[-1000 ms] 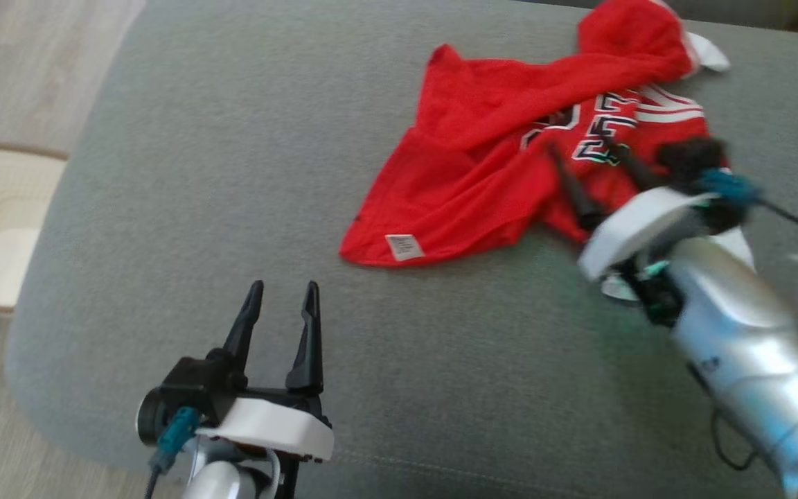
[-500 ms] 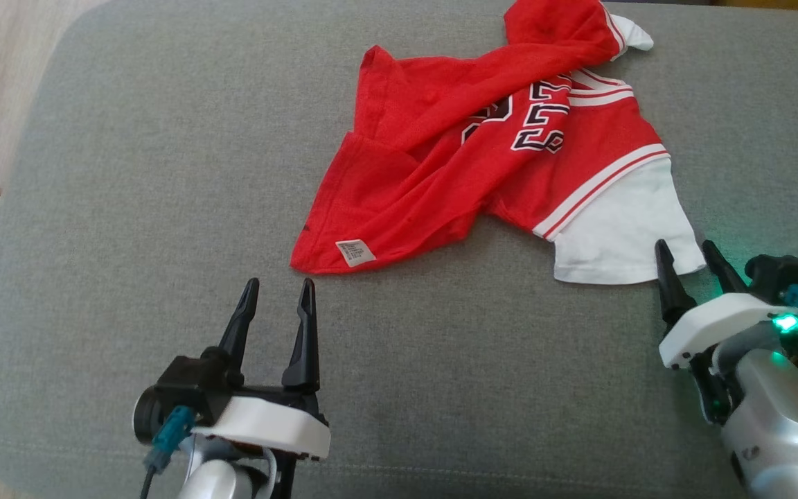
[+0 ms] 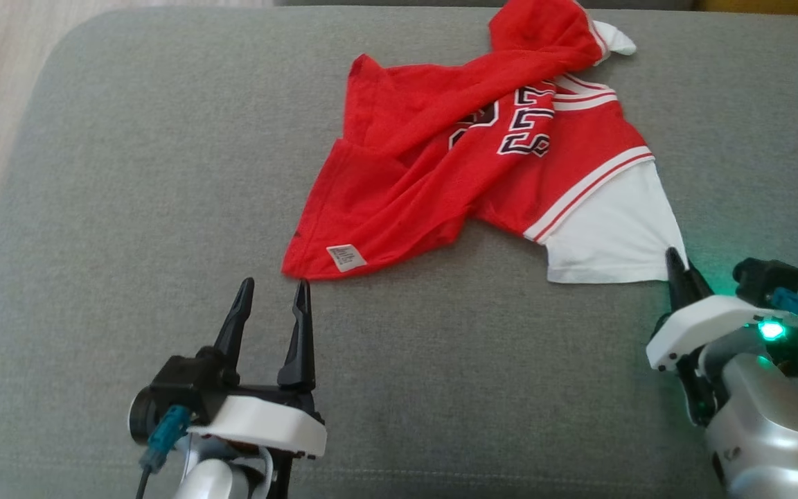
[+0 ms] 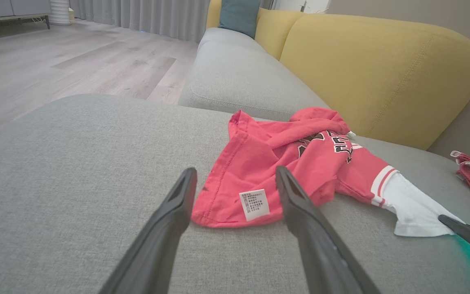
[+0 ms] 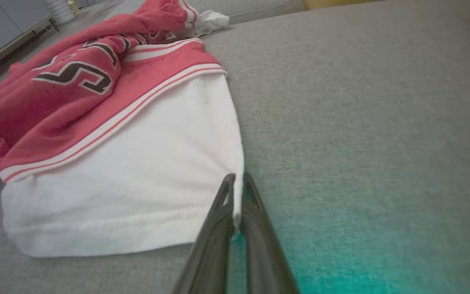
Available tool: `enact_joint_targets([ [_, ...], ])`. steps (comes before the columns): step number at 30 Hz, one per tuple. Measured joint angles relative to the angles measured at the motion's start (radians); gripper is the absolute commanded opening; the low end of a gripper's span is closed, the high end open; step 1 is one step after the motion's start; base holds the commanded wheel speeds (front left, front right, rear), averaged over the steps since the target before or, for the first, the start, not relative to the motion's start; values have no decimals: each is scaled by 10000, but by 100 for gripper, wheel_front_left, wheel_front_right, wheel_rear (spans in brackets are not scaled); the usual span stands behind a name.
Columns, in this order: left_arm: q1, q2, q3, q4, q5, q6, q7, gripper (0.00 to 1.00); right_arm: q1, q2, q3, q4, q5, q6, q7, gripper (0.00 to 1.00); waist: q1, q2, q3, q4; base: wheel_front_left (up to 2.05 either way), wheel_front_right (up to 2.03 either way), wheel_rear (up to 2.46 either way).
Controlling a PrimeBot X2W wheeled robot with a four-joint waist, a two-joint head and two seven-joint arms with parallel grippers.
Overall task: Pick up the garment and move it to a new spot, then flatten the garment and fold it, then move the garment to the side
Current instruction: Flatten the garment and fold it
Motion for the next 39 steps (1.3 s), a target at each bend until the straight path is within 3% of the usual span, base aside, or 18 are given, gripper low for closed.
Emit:
enact_joint_targets([
  [16, 178, 0, 219, 15, -2, -15, -2, 100, 1452, 130, -1335, -1266, -859, 0, 644, 0, 0, 0, -382, -651, 0, 0, 0],
  [17, 255, 0, 244, 44, -2, -17, -2, 100, 1573, 178, -1390, -1371, -928, 0, 727, 11, 0, 0, -434, -686, 0, 0, 0],
  [18, 306, 0, 261, 109, -2, -31, 0, 100, 1693, 238, -1448, -1478, -984, 0, 773, 35, 0, 0, -491, -718, 0, 0, 0],
  [20, 407, 0, 336, 163, -2, -56, 0, 100, 1921, 382, -1547, -1764, -991, 0, 790, 100, 0, 0, -614, -769, 0, 0, 0],
  [31, 589, 4, 1116, 192, -2, -180, -2, 100, 2807, 679, -1898, -4428, -1269, 0, 594, 100, 0, 0, -1373, -1060, 0, 0, 0],
  [39, 970, 4, 1277, 245, -17, -188, 0, 100, 3333, 974, -1298, -6038, -1432, 0, 598, 100, 0, 0, -1952, -1114, 0, 0, 0],
])
